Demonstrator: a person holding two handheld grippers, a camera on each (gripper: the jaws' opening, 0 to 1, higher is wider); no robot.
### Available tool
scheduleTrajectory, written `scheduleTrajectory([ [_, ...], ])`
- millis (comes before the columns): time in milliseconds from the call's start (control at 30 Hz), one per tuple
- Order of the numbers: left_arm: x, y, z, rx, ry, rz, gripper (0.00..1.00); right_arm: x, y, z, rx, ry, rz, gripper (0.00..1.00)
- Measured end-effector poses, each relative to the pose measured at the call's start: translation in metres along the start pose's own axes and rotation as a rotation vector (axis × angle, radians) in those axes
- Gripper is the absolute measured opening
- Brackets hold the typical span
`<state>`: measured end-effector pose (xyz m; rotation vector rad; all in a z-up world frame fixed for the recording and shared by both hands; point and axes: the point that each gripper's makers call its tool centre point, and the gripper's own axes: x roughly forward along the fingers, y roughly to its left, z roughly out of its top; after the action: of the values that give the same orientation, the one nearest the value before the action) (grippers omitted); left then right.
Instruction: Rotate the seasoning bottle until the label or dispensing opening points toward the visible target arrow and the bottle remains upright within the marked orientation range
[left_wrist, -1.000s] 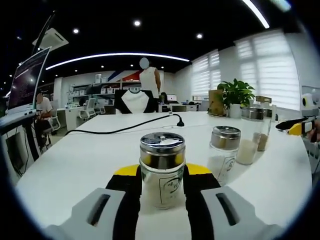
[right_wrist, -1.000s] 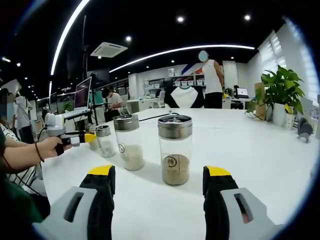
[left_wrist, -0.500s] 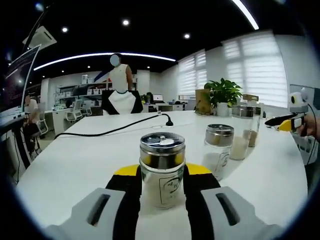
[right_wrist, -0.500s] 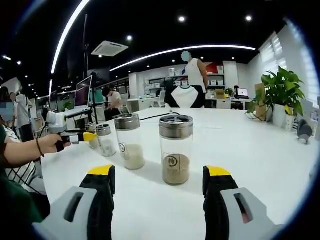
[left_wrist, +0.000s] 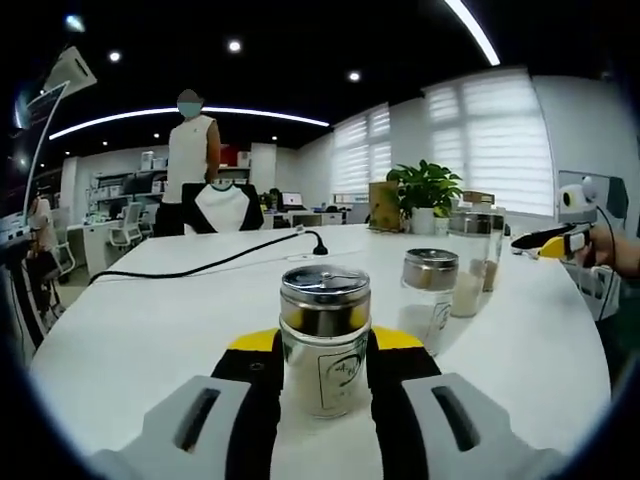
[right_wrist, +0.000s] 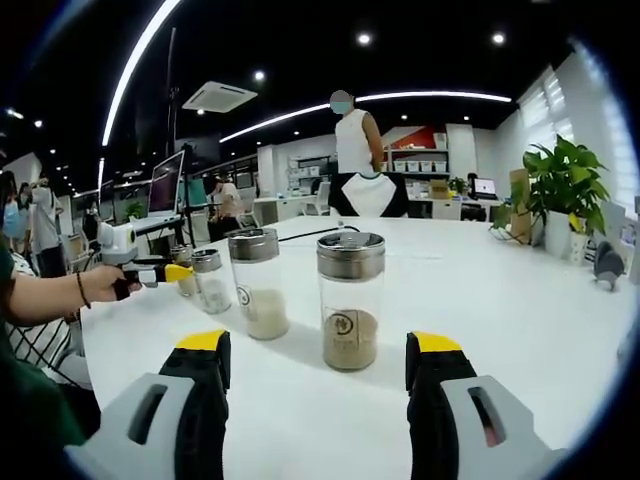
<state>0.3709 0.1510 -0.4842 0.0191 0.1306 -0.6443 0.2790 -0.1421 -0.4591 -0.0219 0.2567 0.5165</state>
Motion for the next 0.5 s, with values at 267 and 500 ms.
scheduleTrajectory([
  [267, 0.0005, -0.0028, 0.0008, 0.010, 0.002, -0.020, 0.34, 0.0005, -0.0006, -0.0015, 0.001, 0.003, -0.001, 0.72],
  [500, 0.0006, -0.0039, 0.0009, 0.021, 0.004, -0.012, 0.34, 0.0024, 0.0011, 0.0010, 0.002, 0.000, 0.005, 0.72],
])
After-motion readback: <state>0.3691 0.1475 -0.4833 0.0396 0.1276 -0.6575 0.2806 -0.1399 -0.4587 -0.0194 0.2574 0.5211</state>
